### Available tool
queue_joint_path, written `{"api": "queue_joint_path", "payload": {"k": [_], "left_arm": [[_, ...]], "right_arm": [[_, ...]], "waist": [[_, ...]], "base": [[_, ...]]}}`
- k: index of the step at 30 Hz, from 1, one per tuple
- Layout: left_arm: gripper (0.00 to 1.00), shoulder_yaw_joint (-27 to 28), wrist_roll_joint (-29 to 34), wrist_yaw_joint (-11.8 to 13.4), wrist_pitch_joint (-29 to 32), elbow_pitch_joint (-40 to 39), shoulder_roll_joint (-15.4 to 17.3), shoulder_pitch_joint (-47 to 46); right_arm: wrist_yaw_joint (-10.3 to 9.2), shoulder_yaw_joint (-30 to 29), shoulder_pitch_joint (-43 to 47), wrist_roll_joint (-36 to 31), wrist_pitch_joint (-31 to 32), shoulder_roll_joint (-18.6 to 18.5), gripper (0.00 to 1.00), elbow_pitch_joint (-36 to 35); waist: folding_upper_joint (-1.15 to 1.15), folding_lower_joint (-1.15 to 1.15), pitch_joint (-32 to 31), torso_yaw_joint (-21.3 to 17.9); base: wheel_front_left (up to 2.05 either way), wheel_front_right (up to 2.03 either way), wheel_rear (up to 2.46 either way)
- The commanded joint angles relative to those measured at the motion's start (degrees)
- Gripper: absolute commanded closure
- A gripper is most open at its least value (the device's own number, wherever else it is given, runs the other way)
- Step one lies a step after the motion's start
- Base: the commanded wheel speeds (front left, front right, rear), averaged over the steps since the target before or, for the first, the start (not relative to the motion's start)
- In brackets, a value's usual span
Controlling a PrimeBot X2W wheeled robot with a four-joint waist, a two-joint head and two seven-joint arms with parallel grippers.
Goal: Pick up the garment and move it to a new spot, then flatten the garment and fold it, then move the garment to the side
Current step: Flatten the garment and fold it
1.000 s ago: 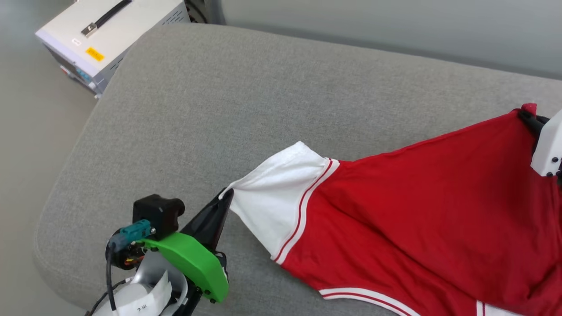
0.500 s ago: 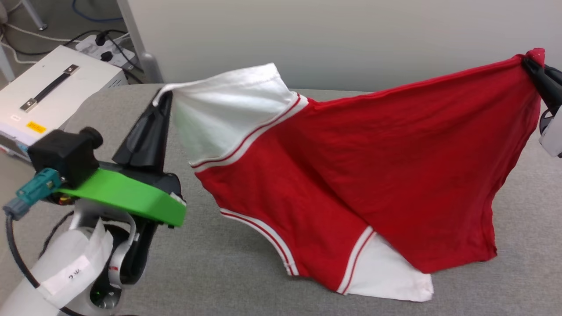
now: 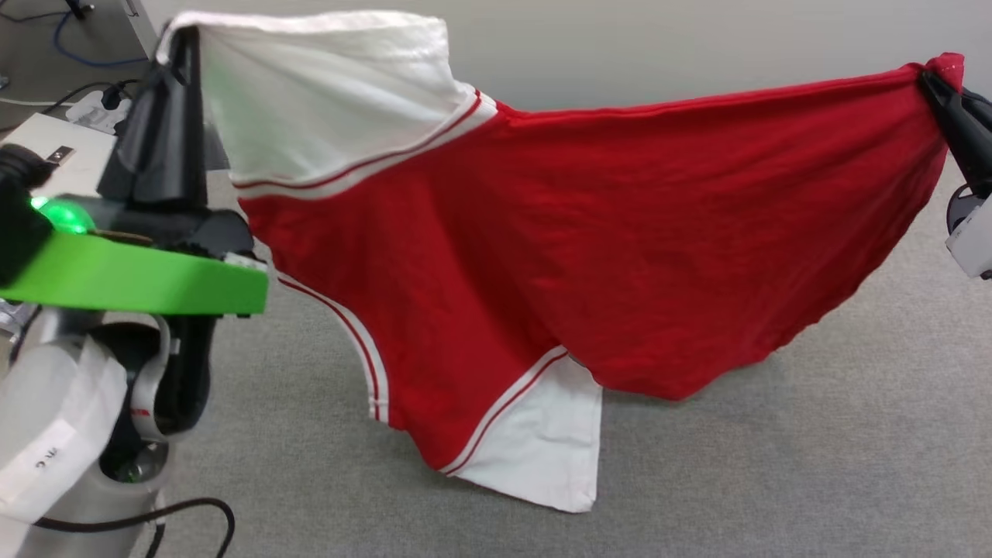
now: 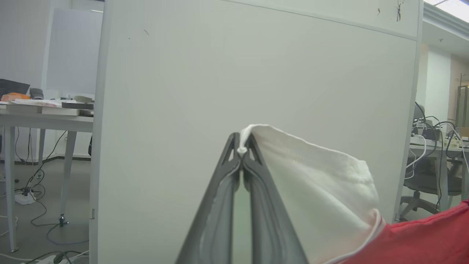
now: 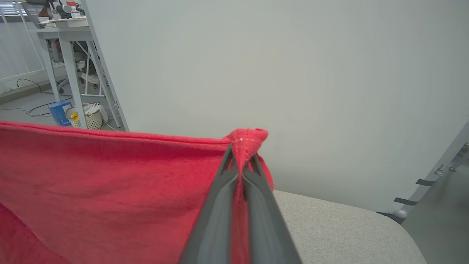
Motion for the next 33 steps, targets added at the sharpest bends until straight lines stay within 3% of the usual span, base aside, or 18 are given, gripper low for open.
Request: {"api": "queue_joint_path", "payload": {"k": [1, 10, 17, 25, 27, 33], "left_arm": [[1.00, 0.96, 0.51, -0.31, -0.01, -0.03, 0.74, -2.67], [1.00, 2.91, -0.89, -5.23, 1.32, 5.99, 1.70, -18.17], [1.00, 1.90, -0.15, -10.76, 5.85, 16.38, 5.11, -31.70], [1.00, -0.27, 3.16, -17.44, 7.39, 32.43, 6.24, -50.72], [1.00, -1.50, 5.62, -19.06, 6.76, 39.82, 5.34, -59.40], [1.00, -3.47, 10.45, -20.67, 2.99, 53.88, 3.26, -74.28]], "right_arm": [[-0.03, -0.51, 0.09, -0.84, 0.38, 0.45, 1.00, -1.32], [-0.03, -3.32, -5.91, -4.59, 1.80, 2.49, 1.00, -5.51], [-0.03, -2.79, -14.67, -8.49, -0.74, 3.43, 1.00, -2.28], [-0.03, 0.01, -29.94, -12.02, -4.88, 3.47, 1.00, 9.68], [-0.03, -0.33, -37.34, -13.42, -7.34, 4.93, 1.00, 16.84], [-0.03, -0.31, -50.57, -18.03, -12.65, 7.96, 1.00, 30.22]], "waist": [[0.69, 0.00, 1.14, -0.40], [0.69, 0.00, 8.57, -0.07], [0.69, 0.00, 15.24, -1.24], [0.69, 0.00, 24.18, -2.67], [0.69, 0.00, 27.15, -2.92], [0.69, 0.00, 32.20, -3.06]], "base": [[0.00, 0.00, 0.00], [0.00, 0.00, 0.00], [0.00, 0.00, 0.00], [0.00, 0.00, 0.00], [0.00, 0.00, 0.00], [0.00, 0.00, 0.00]]}}
